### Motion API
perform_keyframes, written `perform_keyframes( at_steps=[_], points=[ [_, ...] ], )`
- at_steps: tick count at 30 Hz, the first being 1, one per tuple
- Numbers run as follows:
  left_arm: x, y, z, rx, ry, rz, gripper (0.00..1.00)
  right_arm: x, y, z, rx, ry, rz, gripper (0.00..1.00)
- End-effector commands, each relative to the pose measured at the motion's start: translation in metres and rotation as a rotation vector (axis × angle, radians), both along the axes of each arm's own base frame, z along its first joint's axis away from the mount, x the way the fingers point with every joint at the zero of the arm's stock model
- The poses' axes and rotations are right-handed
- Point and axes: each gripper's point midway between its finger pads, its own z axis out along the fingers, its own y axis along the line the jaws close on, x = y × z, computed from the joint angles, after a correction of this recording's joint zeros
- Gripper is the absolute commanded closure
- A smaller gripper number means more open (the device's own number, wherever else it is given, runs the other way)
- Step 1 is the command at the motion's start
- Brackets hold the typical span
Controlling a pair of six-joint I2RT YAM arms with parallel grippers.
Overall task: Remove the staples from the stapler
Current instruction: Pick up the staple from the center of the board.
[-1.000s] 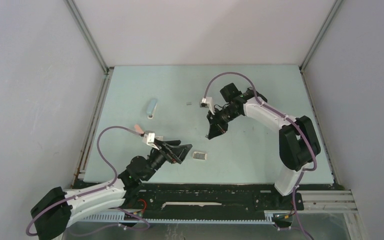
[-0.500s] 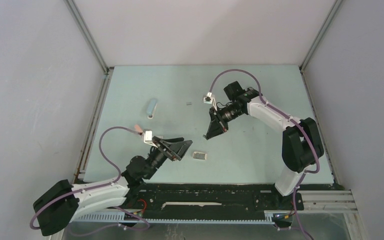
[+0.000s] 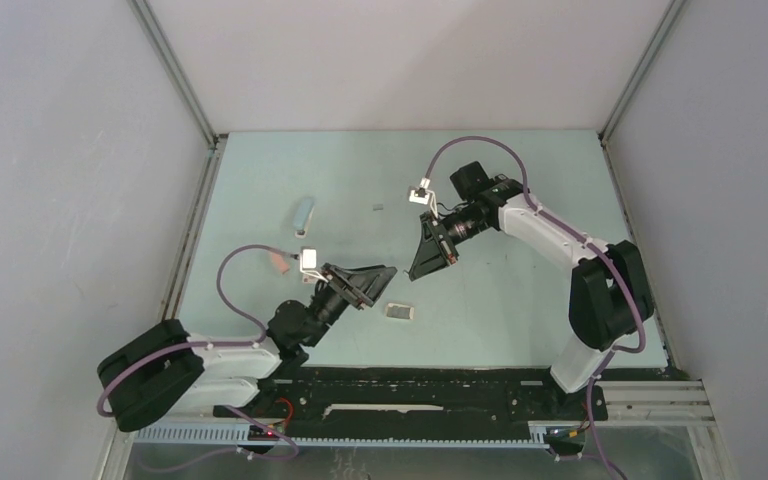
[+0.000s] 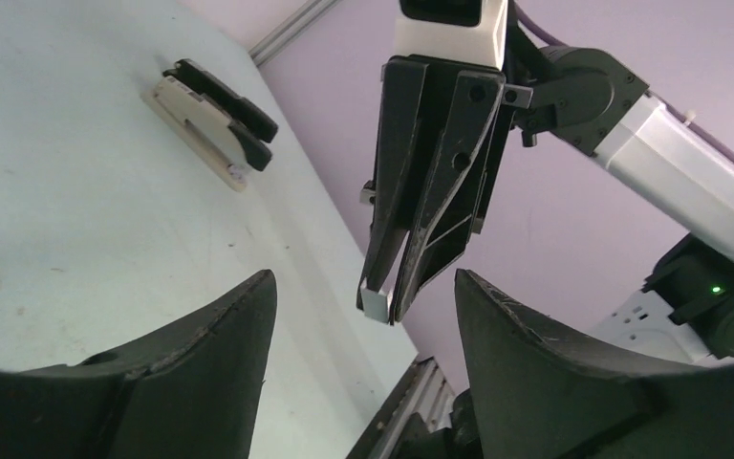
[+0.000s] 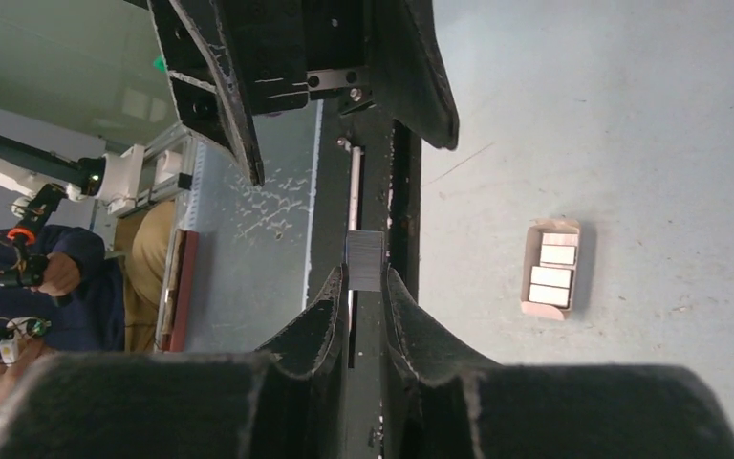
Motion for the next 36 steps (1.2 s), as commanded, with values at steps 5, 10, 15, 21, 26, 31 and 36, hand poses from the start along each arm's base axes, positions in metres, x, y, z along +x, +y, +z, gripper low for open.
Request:
perform_keyframes(
  at_steps=[5, 10, 15, 21, 26, 31, 36],
  points=[
    [-0.001, -0.021, 0.044, -0.142, -0.062, -0.076, 0.31, -0.014, 0.000, 0.028, 0.078, 0.016, 0.023, 0.80],
    [-0.002, -0.025, 0.044, -0.140, -0.061, -0.086, 0.38, -0.015, 0.001, 0.027, 0.082, 0.030, 0.029, 0.80],
    [-0.002, -0.030, 0.039, -0.130, -0.047, -0.098, 0.47, -0.016, 0.001, 0.028, 0.092, 0.049, 0.033, 0.80],
    [-0.003, -0.035, 0.033, -0.118, -0.034, -0.111, 0.51, -0.016, 0.001, 0.030, 0.108, 0.070, 0.035, 0.80],
    [-0.005, -0.040, 0.036, -0.121, -0.040, -0.130, 0.57, -0.016, 0.002, 0.029, 0.106, 0.080, 0.036, 0.80],
    [-0.007, -0.042, 0.035, -0.121, -0.037, -0.137, 0.65, -0.014, 0.001, 0.026, 0.103, 0.084, 0.031, 0.80],
    [-0.008, -0.042, 0.036, -0.126, -0.040, -0.141, 0.74, -0.014, 0.001, 0.026, 0.107, 0.092, 0.030, 0.80]
  ],
)
